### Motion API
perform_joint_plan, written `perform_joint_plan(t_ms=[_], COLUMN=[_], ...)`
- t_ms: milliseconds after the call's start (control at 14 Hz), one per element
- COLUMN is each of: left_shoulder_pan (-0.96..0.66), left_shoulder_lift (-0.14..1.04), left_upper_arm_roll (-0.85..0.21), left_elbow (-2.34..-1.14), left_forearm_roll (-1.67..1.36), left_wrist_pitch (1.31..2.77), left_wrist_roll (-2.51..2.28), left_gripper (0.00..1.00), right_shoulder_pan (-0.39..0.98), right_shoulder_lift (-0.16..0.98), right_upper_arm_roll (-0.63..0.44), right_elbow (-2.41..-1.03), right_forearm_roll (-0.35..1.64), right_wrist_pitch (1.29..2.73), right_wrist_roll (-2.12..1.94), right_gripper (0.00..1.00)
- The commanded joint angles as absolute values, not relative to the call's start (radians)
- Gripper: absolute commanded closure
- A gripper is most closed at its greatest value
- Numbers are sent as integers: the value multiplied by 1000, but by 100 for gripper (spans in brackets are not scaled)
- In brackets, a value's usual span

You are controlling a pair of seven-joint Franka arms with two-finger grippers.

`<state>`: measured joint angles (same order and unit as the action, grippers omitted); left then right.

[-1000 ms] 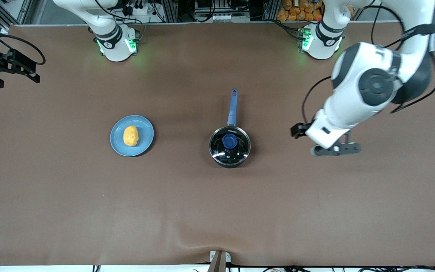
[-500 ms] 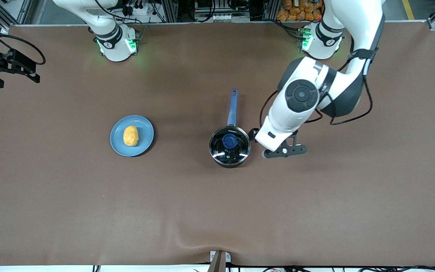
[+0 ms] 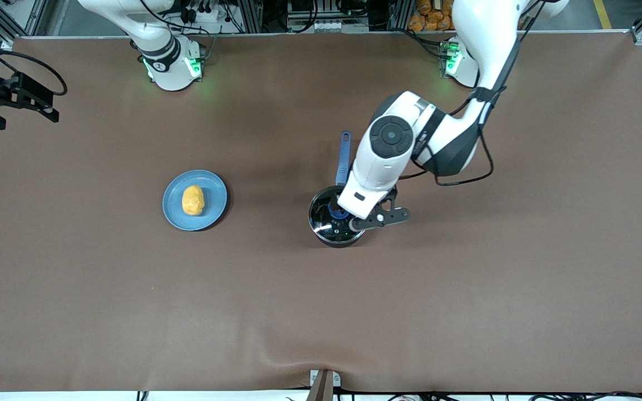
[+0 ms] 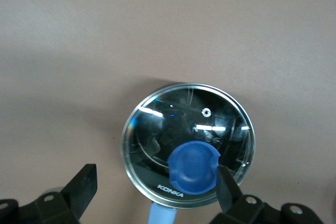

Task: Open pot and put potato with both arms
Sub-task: 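Move the left gripper over the pot lid's blue knob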

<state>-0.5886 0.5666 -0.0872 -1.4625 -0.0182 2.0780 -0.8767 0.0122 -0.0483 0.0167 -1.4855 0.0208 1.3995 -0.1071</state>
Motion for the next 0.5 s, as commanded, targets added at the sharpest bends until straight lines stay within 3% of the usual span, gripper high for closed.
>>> perform_joint_plan(t_ms=[0,429], left_shoulder_pan=[-623,-670], left_shoulder_lift=[630,699], left_upper_arm_roll=[-74,-54], left_elbow=[-1392,-1345], left_forearm_roll=[6,6], left_wrist_pitch=[2098,2111], left_wrist_roll=[-952,-982], left_gripper=[0,0], right_shoulder_pan=[9,9], right_shoulder_lift=[-51,-51], right_upper_arm_roll=[20,20], right_elbow=[-1480,-1480], right_forearm_roll=[21,21], right_wrist_pitch=[1394,1394], right_wrist_roll=[-101,-101], right_gripper=[0,0])
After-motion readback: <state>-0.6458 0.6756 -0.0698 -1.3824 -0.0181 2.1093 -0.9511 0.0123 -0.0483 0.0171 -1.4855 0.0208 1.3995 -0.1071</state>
